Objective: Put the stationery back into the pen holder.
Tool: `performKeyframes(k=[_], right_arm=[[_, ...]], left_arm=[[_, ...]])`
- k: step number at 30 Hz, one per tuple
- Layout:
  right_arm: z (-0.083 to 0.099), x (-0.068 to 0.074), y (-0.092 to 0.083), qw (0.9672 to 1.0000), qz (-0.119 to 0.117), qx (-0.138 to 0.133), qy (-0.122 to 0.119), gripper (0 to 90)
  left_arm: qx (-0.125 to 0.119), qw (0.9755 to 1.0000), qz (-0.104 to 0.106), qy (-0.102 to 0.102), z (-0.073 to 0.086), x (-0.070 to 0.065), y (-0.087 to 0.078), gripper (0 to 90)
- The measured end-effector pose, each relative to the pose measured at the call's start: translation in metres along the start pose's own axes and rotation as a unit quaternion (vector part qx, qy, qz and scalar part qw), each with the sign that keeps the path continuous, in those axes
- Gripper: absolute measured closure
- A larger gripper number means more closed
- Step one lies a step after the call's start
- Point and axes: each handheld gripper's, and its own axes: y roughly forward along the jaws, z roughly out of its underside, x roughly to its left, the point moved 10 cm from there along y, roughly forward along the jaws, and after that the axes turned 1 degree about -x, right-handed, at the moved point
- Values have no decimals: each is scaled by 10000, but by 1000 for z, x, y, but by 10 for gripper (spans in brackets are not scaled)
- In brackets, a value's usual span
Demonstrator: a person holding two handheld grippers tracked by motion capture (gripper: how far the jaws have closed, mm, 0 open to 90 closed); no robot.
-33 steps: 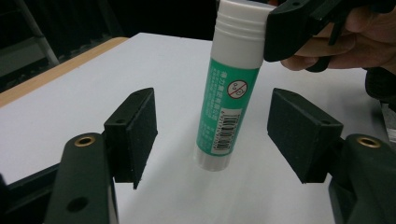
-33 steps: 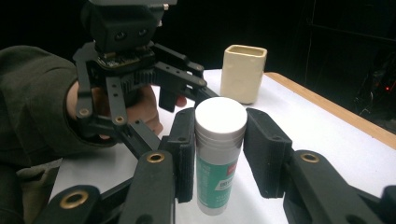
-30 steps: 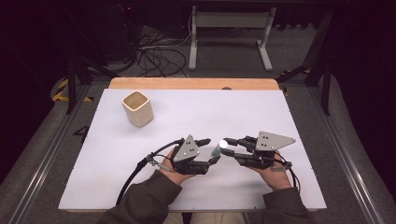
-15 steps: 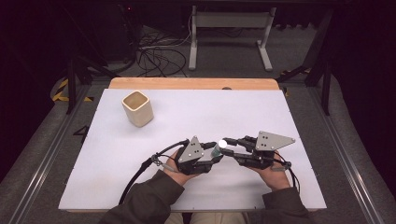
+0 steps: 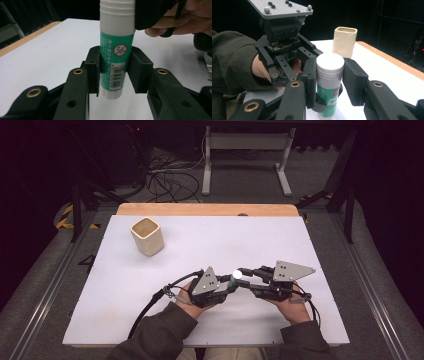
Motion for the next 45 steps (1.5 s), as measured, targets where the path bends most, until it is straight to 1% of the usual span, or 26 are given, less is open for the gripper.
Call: performKeyframes(k=[7,8,9,11,12,13,14,15,16,18,19,22,23,24,25,26,27,28,30,31,32,33,45], right_arm=[[-1,-2,0,9999,14,-66,116,638],[-2,-4,0,9998,59,-99,178,608],[-2,-4,0,9998,59,-99,178,608],[-2,-6,-1,9996,89,-132,239,600],[-2,-7,-2,9995,124,-134,271,579],[-2,-7,-2,9995,124,-134,271,579],[-3,-8,-3,9993,166,-150,285,564],[-3,-9,-3,9992,194,-175,318,553],[-4,-11,-4,9987,269,-207,371,536],[-4,-12,-5,9986,312,-213,380,525],[-4,-14,-6,9983,355,-233,393,514],[-6,-17,-8,9975,480,-272,431,490],[-7,-21,-10,9964,628,-318,480,468],[-7,-21,-10,9964,628,-318,480,468],[-8,-22,-11,9959,686,-331,497,463],[-8,-27,-13,9943,863,-335,535,454],[-8,-29,-14,9936,935,-322,550,447],[-8,-29,-14,9936,935,-322,550,447],[-7,-31,-16,9926,1009,-328,596,430],[-7,-32,-17,9923,1021,-339,608,422],[-8,-32,-17,9920,1044,-343,619,414],[-8,-33,-18,9918,1059,-353,624,405],[-12,-32,-20,9917,1076,-406,581,344]], left_arm=[[-10,10000,-14,-29,-1,2,-1,653],[3,10000,-22,-12,0,3,-1,653],[-2,10000,-26,-38,0,3,-1,653],[-3,10000,-60,-24,-1,5,-3,654],[-18,10000,-54,-57,-1,5,-3,654],[-20,10000,-69,-46,-1,6,-3,654],[-18,10000,-77,-20,-2,7,-4,654],[-31,10000,-81,-38,-2,8,-5,654],[-27,10000,-94,-16,-2,9,-5,654],[-34,9999,-102,-37,-3,10,-7,654],[-26,9999,-118,-8,-3,11,-7,654],[-44,9999,-154,-23,-4,14,-9,655],[-54,9998,-167,-29,-4,15,-10,654],[-67,9998,-181,-38,-5,15,-11,654],[-78,9997,-209,-29,-5,17,-12,654],[-86,9997,-219,-21,-6,18,-13,654],[-110,9997,-222,-71,-7,19,-14,655],[-113,9996,-250,-39,-7,21,-15,655],[-162,9994,-282,-88,-9,23,-17,655],[-174,9993,-320,-56,-10,26,-18,655],[-196,9992,-326,-99,-10,27,-19,655],[-204,9992,-342,-95,-11,28,-21,655],[-374,9974,-589,-160,-21,48,-37,655]])
